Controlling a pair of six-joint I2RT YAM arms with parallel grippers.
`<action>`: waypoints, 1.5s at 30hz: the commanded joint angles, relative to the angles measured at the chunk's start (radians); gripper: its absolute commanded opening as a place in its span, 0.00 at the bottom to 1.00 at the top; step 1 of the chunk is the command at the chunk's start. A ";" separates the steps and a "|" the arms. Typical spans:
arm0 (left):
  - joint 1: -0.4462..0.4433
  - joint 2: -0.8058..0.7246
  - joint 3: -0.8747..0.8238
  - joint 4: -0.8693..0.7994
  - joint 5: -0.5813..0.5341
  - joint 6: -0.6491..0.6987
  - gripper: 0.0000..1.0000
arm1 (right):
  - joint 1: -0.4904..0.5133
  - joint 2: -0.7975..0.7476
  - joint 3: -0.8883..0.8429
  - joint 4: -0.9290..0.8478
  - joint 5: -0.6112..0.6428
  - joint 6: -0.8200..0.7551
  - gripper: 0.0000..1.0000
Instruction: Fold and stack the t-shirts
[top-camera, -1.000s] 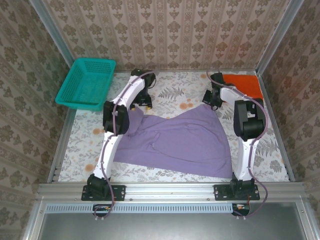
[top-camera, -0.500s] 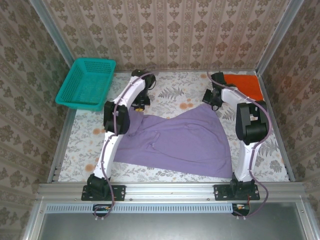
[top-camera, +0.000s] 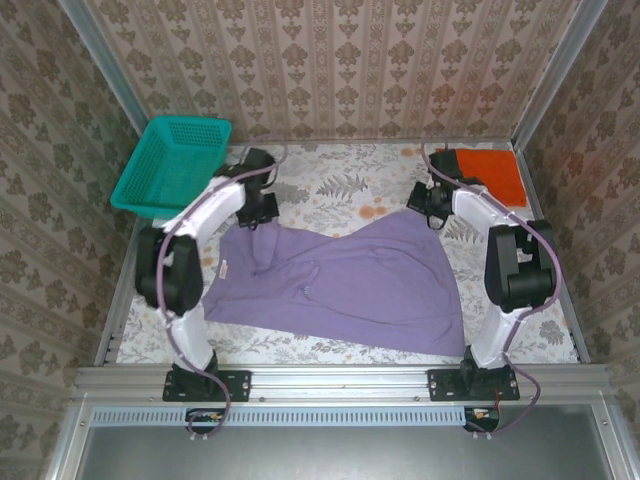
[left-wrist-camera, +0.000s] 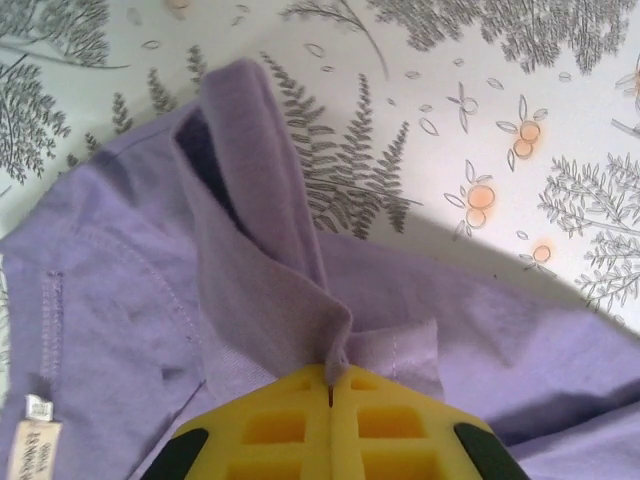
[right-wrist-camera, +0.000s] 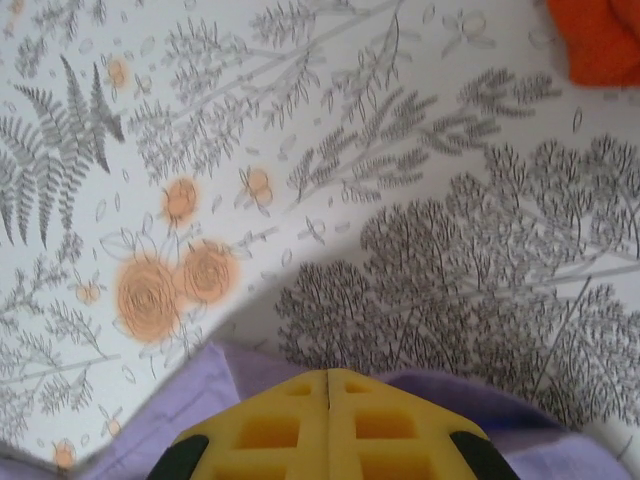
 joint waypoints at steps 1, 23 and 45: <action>0.073 -0.061 -0.224 0.277 0.128 -0.066 0.08 | 0.008 -0.079 -0.079 0.042 -0.047 0.019 0.00; 0.233 -0.334 -0.471 0.193 0.265 -0.491 0.55 | 0.008 -0.232 -0.304 0.132 -0.112 0.051 0.00; 0.122 0.001 -0.051 -0.297 0.161 -0.499 0.51 | 0.006 -0.224 -0.304 0.147 -0.126 0.042 0.00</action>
